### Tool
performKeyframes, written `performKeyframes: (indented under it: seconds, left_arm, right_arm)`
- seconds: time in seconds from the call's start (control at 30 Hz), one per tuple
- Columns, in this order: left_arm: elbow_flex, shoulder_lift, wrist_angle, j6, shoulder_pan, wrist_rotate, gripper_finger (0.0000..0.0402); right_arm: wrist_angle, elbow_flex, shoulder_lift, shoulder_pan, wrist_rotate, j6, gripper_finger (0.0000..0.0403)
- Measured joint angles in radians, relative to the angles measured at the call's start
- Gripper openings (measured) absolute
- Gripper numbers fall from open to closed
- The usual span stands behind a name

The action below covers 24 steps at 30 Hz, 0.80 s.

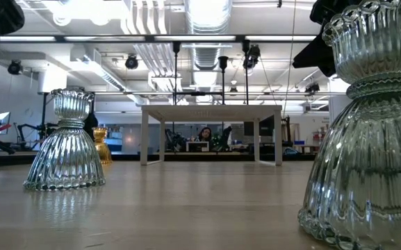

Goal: Pick & Place candle stick holders
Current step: Put the black candle holder on the shelf

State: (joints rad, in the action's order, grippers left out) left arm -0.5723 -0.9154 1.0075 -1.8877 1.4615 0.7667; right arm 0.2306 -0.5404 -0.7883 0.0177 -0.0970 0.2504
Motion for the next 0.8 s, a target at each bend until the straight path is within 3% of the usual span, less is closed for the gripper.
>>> performKeyframes:
  seconds: [0.27,0.8]
  left_arm:
    - [0.099,0.004,-0.112,0.088,-0.062,0.027,0.0192]
    - [0.124,0.004,-0.325,0.527,-0.29,0.072,0.0187]
  right_arm:
    - [-0.002,0.0,0.0,0.0,-0.008,-0.022,0.0068]
    - [-0.003,0.0,0.0,0.0,-0.01,-0.026,0.0068]
